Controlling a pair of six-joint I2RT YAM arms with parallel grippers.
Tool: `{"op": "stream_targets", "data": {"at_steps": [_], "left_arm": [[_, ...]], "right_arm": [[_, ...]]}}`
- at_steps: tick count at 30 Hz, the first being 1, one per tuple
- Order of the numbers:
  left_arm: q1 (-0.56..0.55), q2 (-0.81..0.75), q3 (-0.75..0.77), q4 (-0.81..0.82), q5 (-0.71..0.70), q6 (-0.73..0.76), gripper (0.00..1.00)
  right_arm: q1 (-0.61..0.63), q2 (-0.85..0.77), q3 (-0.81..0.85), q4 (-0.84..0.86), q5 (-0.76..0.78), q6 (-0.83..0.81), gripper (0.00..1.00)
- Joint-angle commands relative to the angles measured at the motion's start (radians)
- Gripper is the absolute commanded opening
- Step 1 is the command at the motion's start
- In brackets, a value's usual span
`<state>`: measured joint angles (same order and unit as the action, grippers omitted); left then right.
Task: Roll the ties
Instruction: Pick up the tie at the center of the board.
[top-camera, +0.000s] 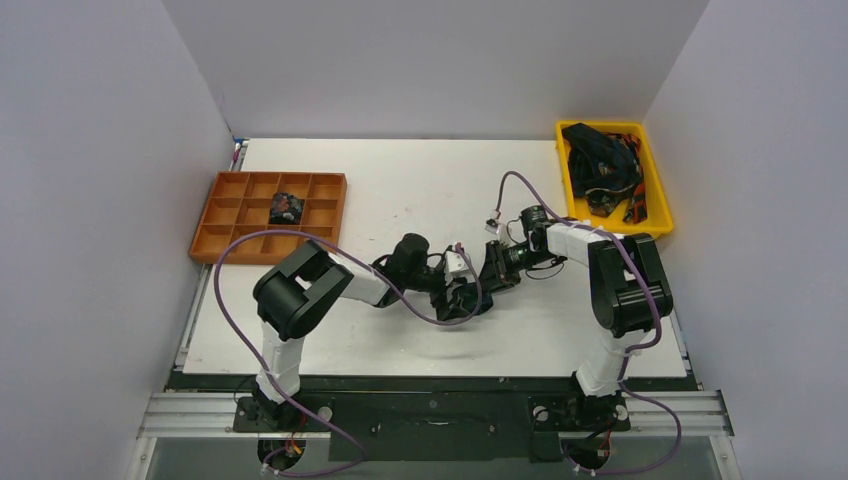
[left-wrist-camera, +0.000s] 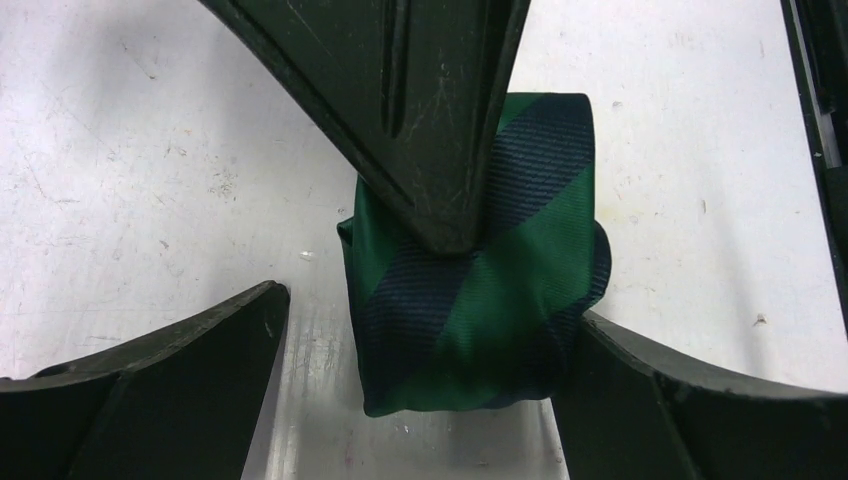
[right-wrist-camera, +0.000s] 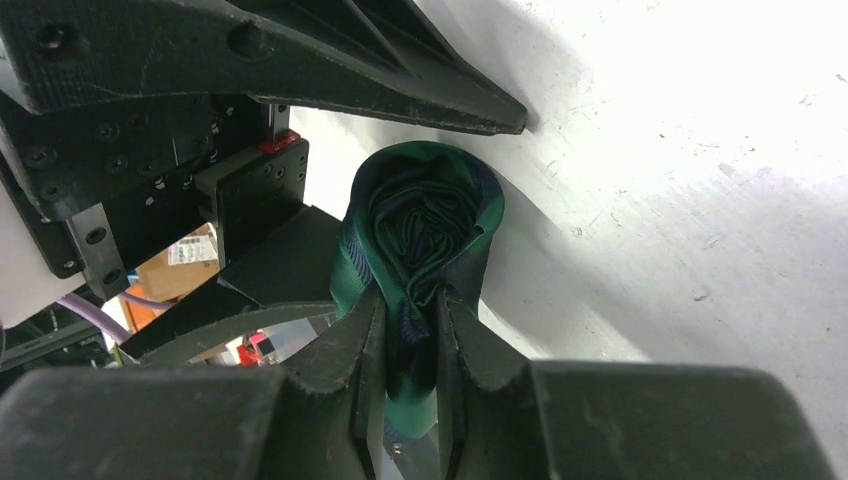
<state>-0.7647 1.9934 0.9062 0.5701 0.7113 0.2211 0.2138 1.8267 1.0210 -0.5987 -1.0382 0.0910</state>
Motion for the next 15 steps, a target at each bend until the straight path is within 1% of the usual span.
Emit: {"op": "stream_targets", "data": {"at_steps": [1,4,7,8,9,10,11,12,13,14,15], "left_arm": [[-0.016,-0.016,0.014,0.004,-0.078,0.003,0.93],[-0.029,0.021,0.043,-0.009,-0.094,0.005,0.92],[-0.031,0.046,0.052,-0.016,-0.101,0.007,0.8],[-0.031,0.053,0.056,-0.026,-0.101,0.008,0.73],[-0.03,0.056,0.056,-0.03,-0.099,0.01,0.69],[-0.028,0.058,0.054,-0.034,-0.094,0.01,0.62],[-0.028,0.058,0.052,-0.033,-0.091,0.008,0.58],[-0.026,0.059,0.046,-0.03,-0.083,0.005,0.5],[-0.025,0.058,0.042,-0.029,-0.079,0.001,0.46],[-0.022,0.058,0.035,-0.025,-0.072,-0.001,0.38],[-0.02,0.058,0.031,-0.024,-0.07,-0.008,0.34]], "right_arm": [[0.035,-0.06,0.026,0.014,0.029,0.022,0.0],[0.04,-0.063,0.026,0.031,0.026,0.042,0.0],[0.041,-0.058,0.028,0.024,0.021,0.04,0.0],[0.041,-0.054,0.028,0.015,0.023,0.036,0.0],[0.042,-0.051,0.025,0.011,0.025,0.027,0.0],[0.041,-0.043,0.023,0.005,0.03,0.022,0.0],[0.042,-0.037,0.022,0.0,0.033,0.015,0.0],[0.041,-0.026,0.022,-0.013,0.033,0.011,0.04],[0.041,-0.02,0.027,-0.022,0.032,-0.001,0.07],[0.036,-0.008,0.032,-0.048,0.024,-0.009,0.14],[0.033,-0.004,0.035,-0.061,0.019,-0.03,0.17]]}}
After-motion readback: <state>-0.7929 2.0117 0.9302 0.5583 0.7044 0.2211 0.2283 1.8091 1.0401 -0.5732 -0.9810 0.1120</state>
